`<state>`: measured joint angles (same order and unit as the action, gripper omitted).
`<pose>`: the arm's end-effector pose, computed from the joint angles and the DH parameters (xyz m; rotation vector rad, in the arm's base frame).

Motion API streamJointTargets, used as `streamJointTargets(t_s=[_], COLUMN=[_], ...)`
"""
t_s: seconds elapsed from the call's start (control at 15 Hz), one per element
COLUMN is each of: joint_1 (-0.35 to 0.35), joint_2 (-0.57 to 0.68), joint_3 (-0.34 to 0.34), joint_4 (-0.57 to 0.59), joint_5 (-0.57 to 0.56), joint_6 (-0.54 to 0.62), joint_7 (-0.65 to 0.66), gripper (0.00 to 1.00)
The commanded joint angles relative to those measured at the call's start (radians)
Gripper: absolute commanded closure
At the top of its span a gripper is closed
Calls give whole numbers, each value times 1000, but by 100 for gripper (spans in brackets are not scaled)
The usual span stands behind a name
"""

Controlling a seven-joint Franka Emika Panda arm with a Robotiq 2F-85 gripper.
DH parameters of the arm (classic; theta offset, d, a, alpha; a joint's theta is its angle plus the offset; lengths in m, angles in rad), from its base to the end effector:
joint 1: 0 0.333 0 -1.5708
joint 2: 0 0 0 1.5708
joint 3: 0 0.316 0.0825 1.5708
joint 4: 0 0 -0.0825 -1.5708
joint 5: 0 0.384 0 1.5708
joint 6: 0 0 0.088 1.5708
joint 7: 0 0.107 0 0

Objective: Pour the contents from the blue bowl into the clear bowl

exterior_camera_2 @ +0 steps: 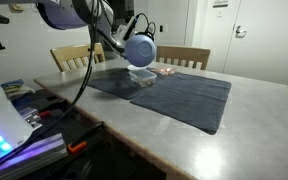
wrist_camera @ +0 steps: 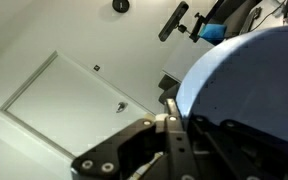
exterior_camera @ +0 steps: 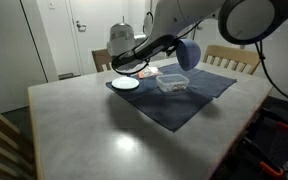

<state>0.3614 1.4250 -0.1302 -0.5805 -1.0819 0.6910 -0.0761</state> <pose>0.6662 0.0880 0.1812 1.5289 -0.0235 -1.0119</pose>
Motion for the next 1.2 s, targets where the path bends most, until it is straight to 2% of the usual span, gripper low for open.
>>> streamJointTargets(t_s=[0.0, 0.27, 0.6, 0.73, 1.13], joint_1=[-21, -45, -92, -116, -224], joint_2=[-4, -8, -16, -57, -97], joint_3=[0, 4, -4, -6, -25], joint_4=[75, 148, 243, 200, 227], joint_5=[40, 103, 246, 309, 506], joint_6=[-24, -28, -17, 21, 99], joint_7=[-3, 23, 88, 169, 362], gripper=[99, 99, 99, 99, 99])
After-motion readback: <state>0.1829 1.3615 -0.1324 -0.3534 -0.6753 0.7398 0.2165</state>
